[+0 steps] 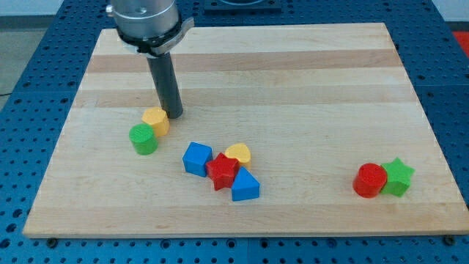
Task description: Move the yellow hexagon to the top of the yellow heart
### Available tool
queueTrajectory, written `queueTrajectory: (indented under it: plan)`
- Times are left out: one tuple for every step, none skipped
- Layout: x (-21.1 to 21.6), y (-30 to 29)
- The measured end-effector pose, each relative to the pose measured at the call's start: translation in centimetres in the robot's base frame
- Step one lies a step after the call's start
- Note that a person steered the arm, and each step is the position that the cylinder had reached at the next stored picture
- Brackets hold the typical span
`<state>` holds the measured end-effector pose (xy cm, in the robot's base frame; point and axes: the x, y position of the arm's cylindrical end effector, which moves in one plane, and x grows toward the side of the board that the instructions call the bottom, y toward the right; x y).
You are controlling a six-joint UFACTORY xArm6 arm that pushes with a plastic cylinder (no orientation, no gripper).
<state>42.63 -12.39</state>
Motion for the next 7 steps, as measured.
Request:
queueTrajectory:
  plan:
    - [-2.2,-1.6]
    - [-1.3,-5.7]
    - [2.9,-3.7]
    - [4.1,4.4]
    - [4.1,6.9]
    - [3.3,6.5]
    - [0.5,6.2]
